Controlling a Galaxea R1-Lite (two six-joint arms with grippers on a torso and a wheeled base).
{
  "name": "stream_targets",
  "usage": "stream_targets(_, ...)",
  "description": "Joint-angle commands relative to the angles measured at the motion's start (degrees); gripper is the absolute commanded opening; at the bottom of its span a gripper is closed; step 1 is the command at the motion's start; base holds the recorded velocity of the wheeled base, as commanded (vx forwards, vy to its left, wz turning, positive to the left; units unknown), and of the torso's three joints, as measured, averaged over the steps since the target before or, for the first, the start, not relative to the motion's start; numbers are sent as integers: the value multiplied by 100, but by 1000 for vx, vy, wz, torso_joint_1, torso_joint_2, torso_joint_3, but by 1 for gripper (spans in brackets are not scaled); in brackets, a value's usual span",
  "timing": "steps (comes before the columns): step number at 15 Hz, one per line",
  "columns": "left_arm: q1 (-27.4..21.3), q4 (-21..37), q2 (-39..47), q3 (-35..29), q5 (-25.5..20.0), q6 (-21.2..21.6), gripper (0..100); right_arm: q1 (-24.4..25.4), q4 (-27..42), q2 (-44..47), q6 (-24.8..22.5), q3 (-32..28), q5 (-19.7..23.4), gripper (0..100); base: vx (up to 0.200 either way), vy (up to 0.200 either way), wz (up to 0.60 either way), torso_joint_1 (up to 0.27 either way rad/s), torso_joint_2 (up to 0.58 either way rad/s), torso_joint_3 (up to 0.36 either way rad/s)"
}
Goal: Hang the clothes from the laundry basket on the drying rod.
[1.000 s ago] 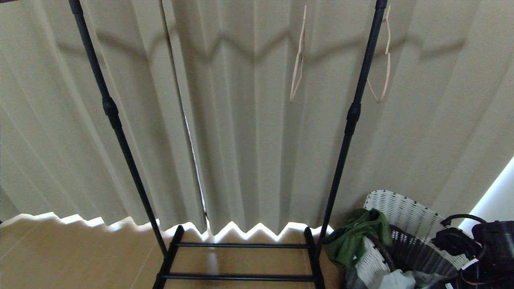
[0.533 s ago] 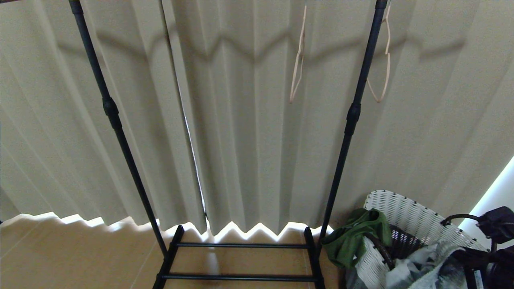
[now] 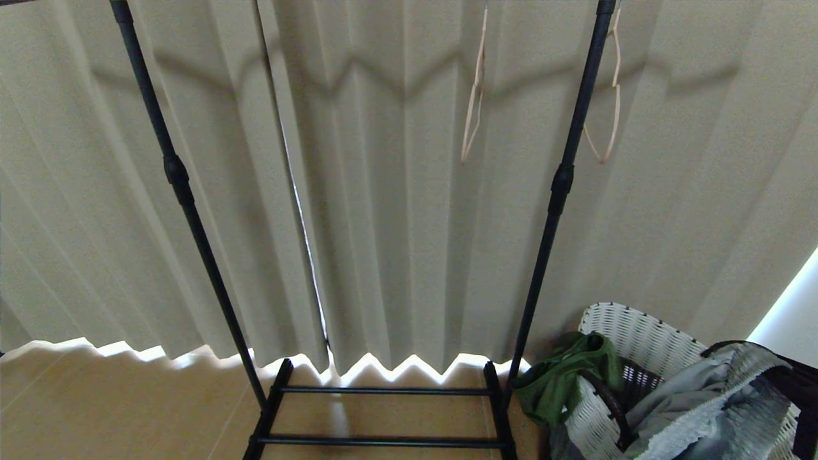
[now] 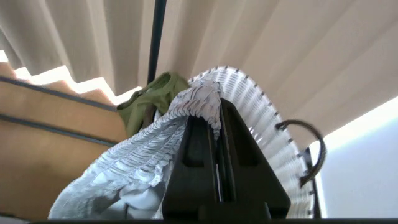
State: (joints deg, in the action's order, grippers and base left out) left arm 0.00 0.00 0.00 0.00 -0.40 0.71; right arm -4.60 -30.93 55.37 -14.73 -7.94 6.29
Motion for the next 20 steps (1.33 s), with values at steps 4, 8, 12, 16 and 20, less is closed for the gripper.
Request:
stream_targets(4,0,0,0,0,5,0,100,-6,-10,-246,-65,11,4,0,0,0,0,0,0,0)
stream_targets(8,0,0,0,0,5,8,100,-6,-10,-246,-74,20,4,0,-150,0,0,1,2,2)
stream_targets(12,0,9,0,0,5,8,100,3,-10,-228,-74,11,4,0,-200,0,0,4,1,1)
stream_targets(16,0,9,0,0,-4,8,100,3,-10,-228,-74,11,4,0,-150,0,0,-2,1,3)
stream_targets(20,0,9,0,0,-4,8,100,11,-1,-220,-74,20,30,0,0,0,0,0,0,0)
